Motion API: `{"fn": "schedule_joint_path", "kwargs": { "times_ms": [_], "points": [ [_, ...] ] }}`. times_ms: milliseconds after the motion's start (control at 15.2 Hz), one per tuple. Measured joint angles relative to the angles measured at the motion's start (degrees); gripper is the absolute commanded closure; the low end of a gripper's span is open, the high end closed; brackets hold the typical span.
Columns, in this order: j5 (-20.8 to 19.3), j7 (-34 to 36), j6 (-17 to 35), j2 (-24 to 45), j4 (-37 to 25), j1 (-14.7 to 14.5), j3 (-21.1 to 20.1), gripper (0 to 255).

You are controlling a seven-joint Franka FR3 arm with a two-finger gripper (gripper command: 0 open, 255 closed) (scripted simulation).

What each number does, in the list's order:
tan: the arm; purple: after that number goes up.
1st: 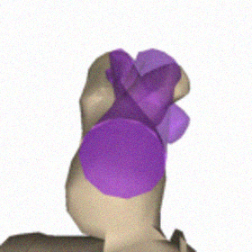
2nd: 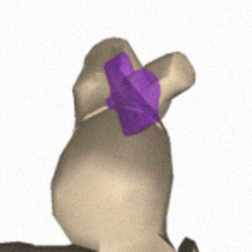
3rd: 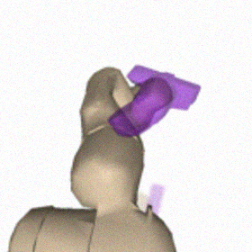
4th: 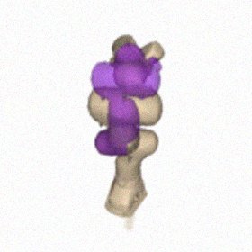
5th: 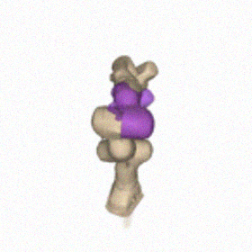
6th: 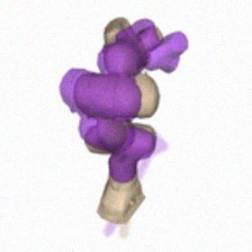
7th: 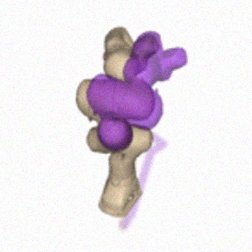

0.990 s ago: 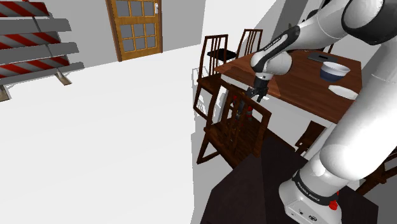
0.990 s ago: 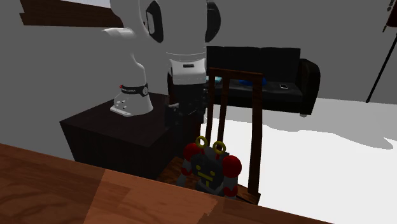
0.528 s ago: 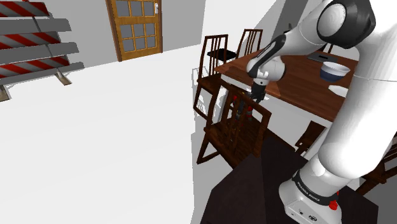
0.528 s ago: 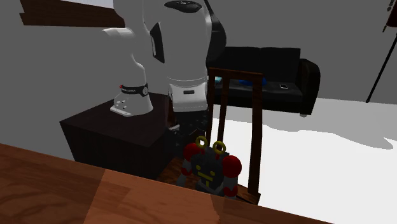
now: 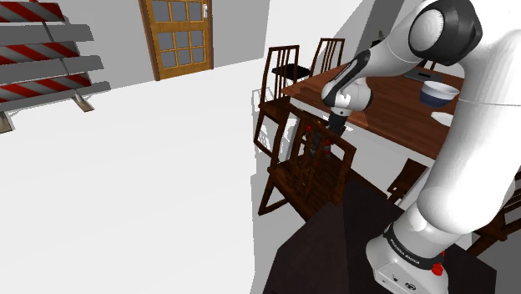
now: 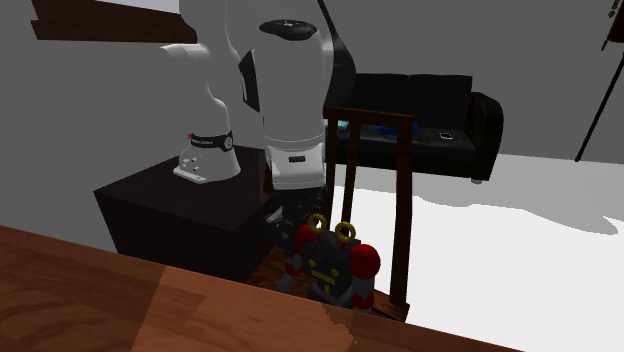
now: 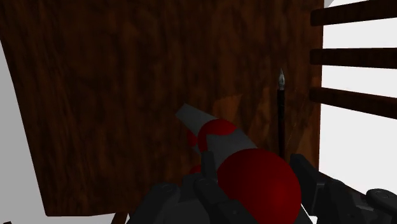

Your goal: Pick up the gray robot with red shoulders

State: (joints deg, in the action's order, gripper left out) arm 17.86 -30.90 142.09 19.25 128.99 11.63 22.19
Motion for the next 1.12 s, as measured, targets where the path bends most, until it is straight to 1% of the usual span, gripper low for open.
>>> {"fn": "schedule_joint_path", "kwargs": {
  "times_ms": [462,1122],
  "points": [
    [-0.2,0.2,-0.4,-0.2,-0.2,0.0,0.1,255],
    [-5.0,3.8,-6.2,-6.4,-0.5,-1.6,2.3,255]
  ]
}}
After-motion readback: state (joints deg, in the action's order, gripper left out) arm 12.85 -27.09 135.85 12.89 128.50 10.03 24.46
